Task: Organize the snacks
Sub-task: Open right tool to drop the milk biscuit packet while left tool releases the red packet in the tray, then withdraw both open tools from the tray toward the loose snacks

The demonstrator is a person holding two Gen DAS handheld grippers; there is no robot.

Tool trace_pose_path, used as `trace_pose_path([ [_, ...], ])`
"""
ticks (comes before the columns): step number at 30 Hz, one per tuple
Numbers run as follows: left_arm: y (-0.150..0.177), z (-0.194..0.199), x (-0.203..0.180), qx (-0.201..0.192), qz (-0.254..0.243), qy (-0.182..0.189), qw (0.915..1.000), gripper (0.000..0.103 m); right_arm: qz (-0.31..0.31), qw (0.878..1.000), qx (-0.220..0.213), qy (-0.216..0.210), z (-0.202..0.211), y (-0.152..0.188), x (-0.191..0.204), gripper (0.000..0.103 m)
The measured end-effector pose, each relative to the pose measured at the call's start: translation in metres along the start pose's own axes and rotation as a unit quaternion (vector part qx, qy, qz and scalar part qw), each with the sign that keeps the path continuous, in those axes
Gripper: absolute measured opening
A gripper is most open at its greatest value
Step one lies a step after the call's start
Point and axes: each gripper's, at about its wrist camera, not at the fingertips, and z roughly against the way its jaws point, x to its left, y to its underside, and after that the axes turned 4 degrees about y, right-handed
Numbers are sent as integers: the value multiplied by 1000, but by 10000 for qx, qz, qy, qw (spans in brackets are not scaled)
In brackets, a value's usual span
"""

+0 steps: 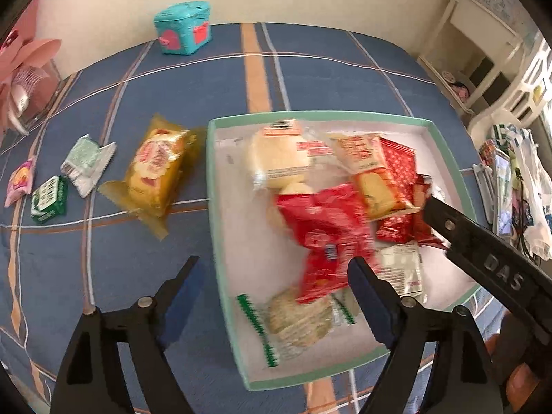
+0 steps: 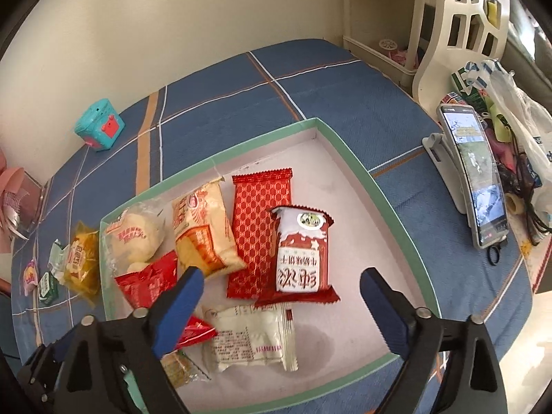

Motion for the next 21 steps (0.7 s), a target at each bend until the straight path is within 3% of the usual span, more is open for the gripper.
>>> trace_pose_path([
  [3,0,5,17,-54,232,-80,9997,86,44,10000,7,27,4,5,5,101],
  [7,-1,14,40,-182,505,-270,9982,98,102,9999,81,-43,9,13,16,103],
  [13,-3,26,82,-258,878,-620,9939,98,174,9997,131,-107,13,20,34,103],
  [21,-2,39,123,-355,1435,-713,9864,98,406,9991,-34,-151,28,24,60,103],
])
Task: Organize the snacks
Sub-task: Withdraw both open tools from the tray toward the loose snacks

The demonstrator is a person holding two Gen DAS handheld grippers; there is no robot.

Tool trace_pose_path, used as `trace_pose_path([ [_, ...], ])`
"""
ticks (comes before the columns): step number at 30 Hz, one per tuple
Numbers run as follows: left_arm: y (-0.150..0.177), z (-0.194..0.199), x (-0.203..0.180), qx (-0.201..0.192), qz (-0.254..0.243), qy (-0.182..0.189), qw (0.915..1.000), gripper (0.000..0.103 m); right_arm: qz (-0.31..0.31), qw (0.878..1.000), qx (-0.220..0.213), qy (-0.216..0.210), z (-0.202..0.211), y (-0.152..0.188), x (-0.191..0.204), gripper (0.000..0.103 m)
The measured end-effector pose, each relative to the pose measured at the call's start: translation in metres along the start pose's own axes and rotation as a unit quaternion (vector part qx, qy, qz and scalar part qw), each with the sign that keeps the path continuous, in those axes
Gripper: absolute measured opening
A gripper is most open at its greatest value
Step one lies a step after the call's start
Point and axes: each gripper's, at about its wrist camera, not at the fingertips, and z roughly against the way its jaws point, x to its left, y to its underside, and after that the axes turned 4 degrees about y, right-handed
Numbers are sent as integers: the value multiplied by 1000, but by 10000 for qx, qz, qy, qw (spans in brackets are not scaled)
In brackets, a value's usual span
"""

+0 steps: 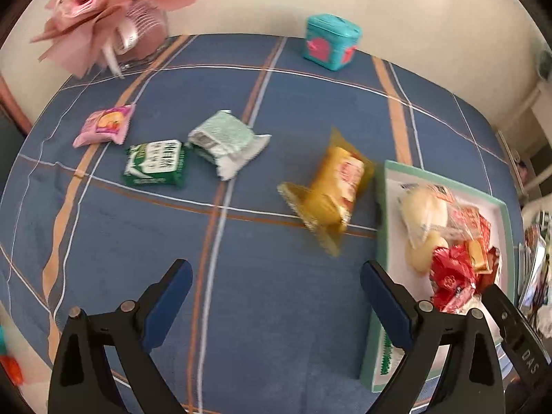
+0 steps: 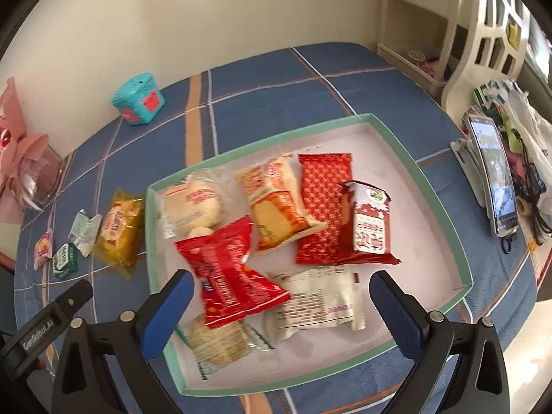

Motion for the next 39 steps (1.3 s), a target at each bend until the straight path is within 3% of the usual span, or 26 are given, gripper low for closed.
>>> trace_pose_path([
  [15,-4,10,13,-60,-148,-119,9998,98,558,9981,-42,-270,11,14,63,103],
  [39,-13,20,82,-66,438,-260,9987,98,1150,9914,7,-617,13,35,144,103],
])
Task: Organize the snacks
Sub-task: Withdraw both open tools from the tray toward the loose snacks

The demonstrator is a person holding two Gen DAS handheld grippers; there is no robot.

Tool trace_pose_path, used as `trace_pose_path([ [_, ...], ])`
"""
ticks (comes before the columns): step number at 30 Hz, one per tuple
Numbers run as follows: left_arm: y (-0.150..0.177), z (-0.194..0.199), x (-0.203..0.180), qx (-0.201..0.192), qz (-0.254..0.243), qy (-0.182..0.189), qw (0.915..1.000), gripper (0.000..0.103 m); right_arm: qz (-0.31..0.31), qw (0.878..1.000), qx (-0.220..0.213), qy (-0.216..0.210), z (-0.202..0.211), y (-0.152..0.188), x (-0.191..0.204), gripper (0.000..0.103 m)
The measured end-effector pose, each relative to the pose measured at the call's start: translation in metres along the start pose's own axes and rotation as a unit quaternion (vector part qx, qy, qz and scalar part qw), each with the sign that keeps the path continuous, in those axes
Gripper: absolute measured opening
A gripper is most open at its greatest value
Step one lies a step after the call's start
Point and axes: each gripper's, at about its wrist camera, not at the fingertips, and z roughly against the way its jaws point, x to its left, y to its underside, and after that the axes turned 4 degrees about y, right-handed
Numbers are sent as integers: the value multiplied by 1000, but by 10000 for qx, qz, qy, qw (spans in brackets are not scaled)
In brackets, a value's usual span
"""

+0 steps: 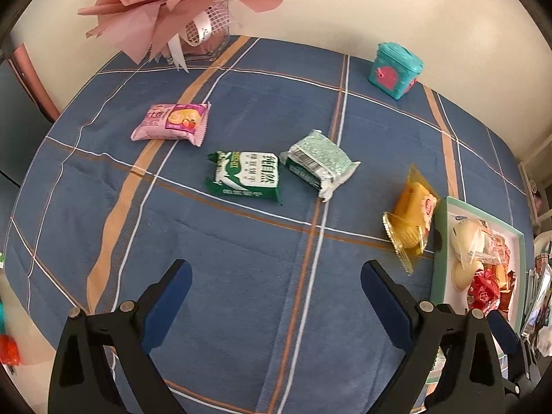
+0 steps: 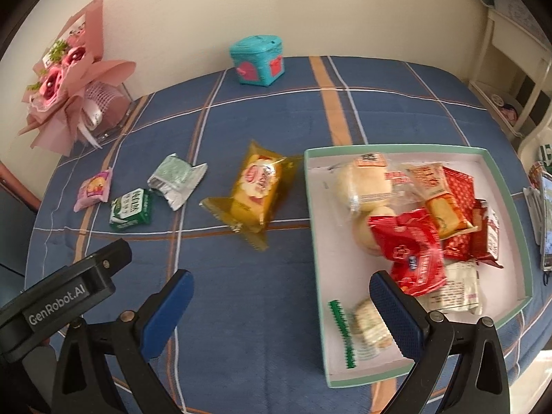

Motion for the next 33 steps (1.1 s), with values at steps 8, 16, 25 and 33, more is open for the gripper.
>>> trace_pose_path([
  [8,-4,0,20,-40,162,-56,9998,98,199,9993,-227,-217,-3,1,19,103],
  [16,-9,-2,41,-158,380,-70,9991,98,274,9985,-330,-346,-12,0,31,103],
  [25,-12,-4,50,-440,458,-100,9979,99,107,9991,-228,-336,-26,-2,29,103],
  [33,-19,-15,53,-493,469,-21,9977,99,-65,9981,-239,-566,-33,-12,28,103],
])
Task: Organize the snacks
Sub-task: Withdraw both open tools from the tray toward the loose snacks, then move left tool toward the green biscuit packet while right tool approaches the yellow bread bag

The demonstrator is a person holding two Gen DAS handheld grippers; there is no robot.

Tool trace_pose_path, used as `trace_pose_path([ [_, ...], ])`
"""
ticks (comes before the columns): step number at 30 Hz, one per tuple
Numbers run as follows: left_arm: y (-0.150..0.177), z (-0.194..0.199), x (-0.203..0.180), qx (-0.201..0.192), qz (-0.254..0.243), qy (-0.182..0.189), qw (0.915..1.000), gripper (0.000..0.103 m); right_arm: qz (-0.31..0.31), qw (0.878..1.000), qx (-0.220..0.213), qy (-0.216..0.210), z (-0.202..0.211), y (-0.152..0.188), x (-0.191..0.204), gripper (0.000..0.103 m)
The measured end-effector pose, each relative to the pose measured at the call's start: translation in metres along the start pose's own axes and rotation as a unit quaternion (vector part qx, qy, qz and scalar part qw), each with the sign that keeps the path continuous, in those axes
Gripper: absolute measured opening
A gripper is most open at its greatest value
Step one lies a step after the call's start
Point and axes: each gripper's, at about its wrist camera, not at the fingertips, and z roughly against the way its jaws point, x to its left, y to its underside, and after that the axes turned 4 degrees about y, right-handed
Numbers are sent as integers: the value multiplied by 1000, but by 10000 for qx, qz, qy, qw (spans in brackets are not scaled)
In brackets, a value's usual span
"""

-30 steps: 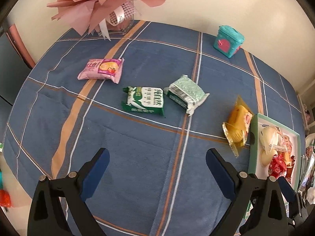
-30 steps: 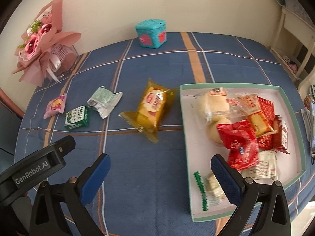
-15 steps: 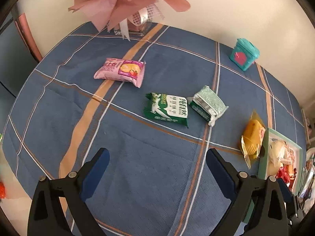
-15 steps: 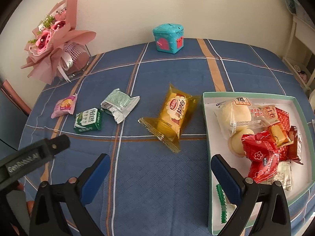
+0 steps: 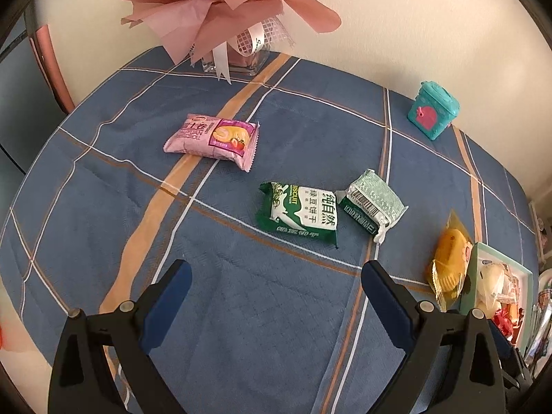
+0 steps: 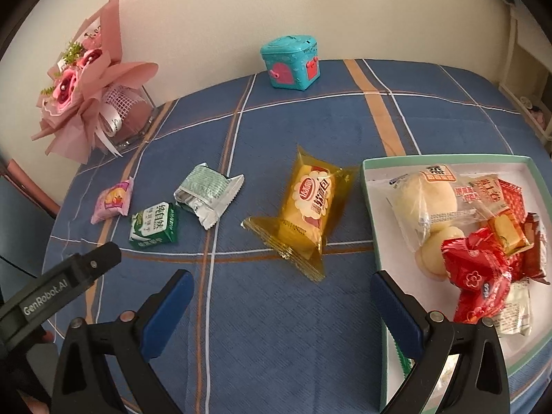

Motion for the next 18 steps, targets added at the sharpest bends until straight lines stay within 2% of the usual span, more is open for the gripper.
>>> trace_pose_path([
  [2,-2,-3,0,-20,-18,11,10000,99,-38,9999,34,96,-3,-3,-1,103],
  [13,-17,-12,-6,33,-164,152,9997,99,-473,9979,-46,-430,-7,-21,-12,103],
  [18,-25,-22,-5,148,-79,286,9995,99,-368,9986,-110,-376,-13,-27,-9,103],
])
